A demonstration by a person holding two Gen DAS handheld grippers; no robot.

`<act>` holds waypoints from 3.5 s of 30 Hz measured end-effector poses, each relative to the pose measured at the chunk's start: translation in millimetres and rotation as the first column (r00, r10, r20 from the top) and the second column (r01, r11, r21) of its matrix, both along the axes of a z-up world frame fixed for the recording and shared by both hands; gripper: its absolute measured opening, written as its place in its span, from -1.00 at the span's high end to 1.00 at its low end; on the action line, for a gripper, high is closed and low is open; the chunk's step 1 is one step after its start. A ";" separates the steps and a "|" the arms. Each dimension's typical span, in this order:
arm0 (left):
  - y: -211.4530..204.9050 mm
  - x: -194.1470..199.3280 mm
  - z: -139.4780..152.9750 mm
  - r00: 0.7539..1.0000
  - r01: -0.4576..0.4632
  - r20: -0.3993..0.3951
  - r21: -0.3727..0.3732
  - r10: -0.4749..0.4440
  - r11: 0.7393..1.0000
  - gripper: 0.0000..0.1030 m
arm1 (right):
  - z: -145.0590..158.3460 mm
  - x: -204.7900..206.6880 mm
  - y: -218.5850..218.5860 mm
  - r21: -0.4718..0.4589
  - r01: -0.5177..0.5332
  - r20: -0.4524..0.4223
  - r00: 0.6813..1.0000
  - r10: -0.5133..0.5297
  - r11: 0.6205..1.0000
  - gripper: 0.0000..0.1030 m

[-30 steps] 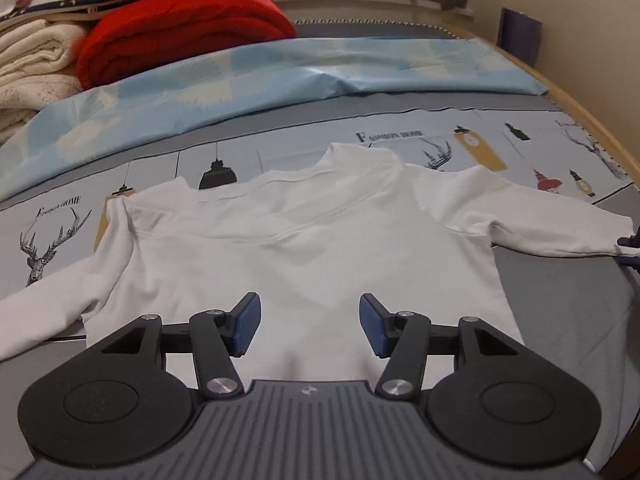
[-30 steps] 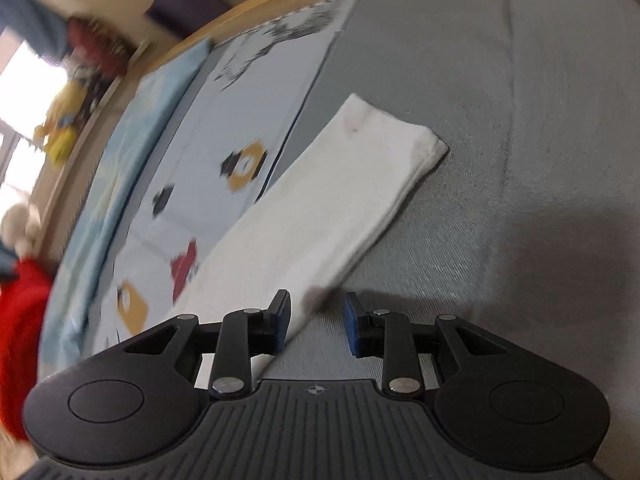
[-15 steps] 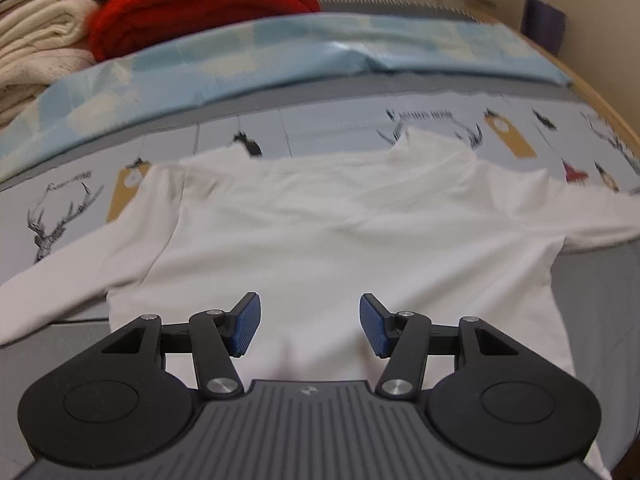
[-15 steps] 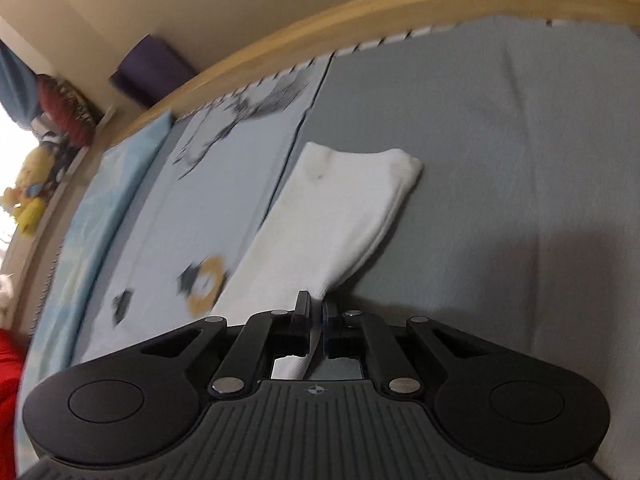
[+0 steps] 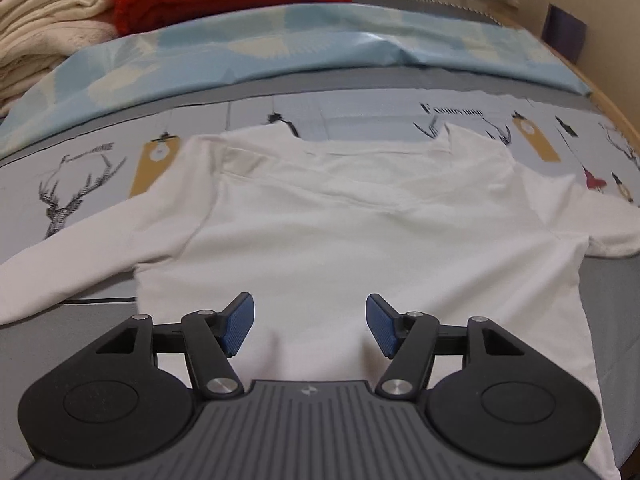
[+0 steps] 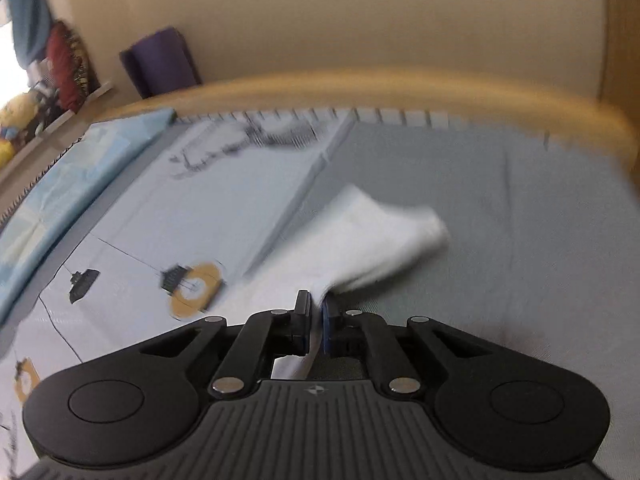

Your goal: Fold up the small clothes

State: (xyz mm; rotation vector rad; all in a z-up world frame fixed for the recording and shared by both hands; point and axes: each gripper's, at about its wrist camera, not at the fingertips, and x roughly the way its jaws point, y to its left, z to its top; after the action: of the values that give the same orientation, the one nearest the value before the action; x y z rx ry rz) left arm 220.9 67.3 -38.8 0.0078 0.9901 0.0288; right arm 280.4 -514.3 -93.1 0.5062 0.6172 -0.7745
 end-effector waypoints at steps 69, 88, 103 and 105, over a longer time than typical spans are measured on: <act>170.2 49.4 -5.0 0.819 -0.547 -0.011 -0.314 0.573 0.776 0.75 | 0.5 -20.9 252.8 0.507 -0.289 -0.199 0.877 0.437 0.812 0.90; 198.9 46.3 -33.6 0.859 -0.507 -0.149 -0.377 0.489 0.775 0.52 | 24.6 5.9 324.1 0.225 -0.606 -0.241 0.724 0.646 0.763 0.86; 366.6 -31.0 -32.7 0.709 -0.679 -0.118 -0.380 0.695 0.628 0.17 | 53.2 -6.0 386.2 0.161 -0.733 -0.232 0.623 0.747 0.661 0.69; 396.8 -51.6 -37.1 0.628 -0.749 -0.147 -0.384 0.765 0.541 -0.03 | 54.7 -7.3 389.7 0.160 -0.735 -0.230 0.621 0.749 0.659 0.69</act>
State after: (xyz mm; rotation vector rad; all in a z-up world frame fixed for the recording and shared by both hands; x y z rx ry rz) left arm 169.3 464.1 -75.8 -0.8357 0.8755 0.6319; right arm 273.1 -124.7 -38.4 0.1373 1.0256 -0.0146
